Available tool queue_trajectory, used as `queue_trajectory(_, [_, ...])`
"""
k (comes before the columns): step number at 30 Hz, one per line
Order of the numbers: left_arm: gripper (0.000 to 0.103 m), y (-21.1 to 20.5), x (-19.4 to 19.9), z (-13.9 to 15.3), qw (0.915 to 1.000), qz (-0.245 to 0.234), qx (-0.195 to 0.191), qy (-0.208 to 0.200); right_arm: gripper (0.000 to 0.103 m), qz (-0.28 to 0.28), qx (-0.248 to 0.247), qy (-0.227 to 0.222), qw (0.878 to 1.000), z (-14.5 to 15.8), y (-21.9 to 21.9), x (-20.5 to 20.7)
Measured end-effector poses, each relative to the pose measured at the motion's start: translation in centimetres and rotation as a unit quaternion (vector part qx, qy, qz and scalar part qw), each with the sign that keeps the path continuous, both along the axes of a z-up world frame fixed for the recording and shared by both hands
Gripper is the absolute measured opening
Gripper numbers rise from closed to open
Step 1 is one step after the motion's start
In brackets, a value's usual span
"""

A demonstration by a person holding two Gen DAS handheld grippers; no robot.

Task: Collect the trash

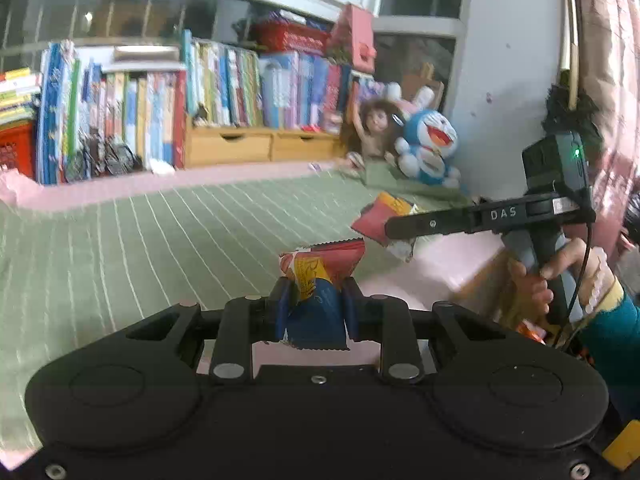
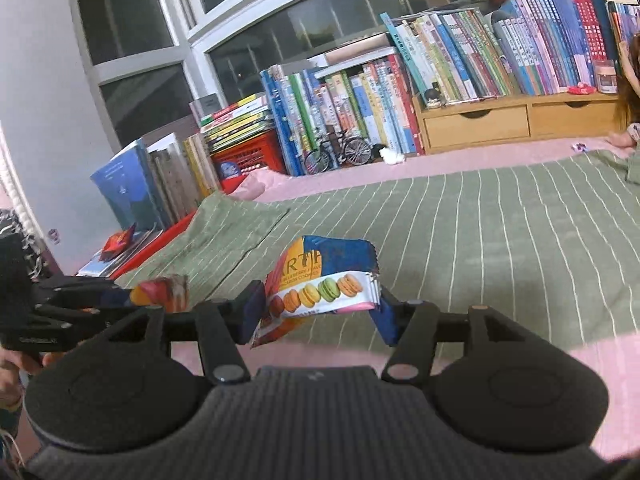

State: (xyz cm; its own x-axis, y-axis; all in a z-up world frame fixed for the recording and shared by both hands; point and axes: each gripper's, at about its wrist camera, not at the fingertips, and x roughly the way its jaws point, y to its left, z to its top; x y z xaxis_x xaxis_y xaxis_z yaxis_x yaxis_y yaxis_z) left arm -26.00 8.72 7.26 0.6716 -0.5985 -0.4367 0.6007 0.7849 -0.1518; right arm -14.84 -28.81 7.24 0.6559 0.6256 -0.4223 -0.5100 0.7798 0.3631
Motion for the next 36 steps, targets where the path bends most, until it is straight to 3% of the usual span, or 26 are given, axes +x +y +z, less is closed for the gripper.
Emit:
queue_trajectory(7, [0.025,-0.5,-2.7,-3.3,0.9992,-0.019,0.001,0.036,0.063,0.024,-0.042,0.012,0.999,-2.2,0.8,-4.1])
queue_trajectory(19, [0.028,-2.8,-5.6,-10.7,0.9942,-0.015,0.022,0.104,0.063,0.055,-0.014,0.071,0.996,-6.2,0.9,-9.4])
queue_trajectory(30, [0.033,-3.6,-5.1,-12.2,0.9913,-0.025,0.063,0.113,0.063,0.040,-0.023,0.091,0.995,-7.7,1.3,-10.9])
queue_trajectory(33, [0.042,-4.1,-5.2,-12.5,0.9905,-0.020,0.087,0.105,0.063,0.035,-0.021,0.093,0.995,-7.8,1.2,-10.9])
queue_trajectory(35, [0.065,-4.3,-5.2,-12.9,0.9895,-0.014,0.104,0.099,0.065,0.030,-0.018,0.095,0.995,-8.0,1.0,-10.9])
queue_trajectory(36, [0.070,-4.4,-5.1,-13.1,0.9887,-0.010,0.113,0.098,0.065,0.026,-0.017,0.097,0.995,-8.1,1.0,-10.9])
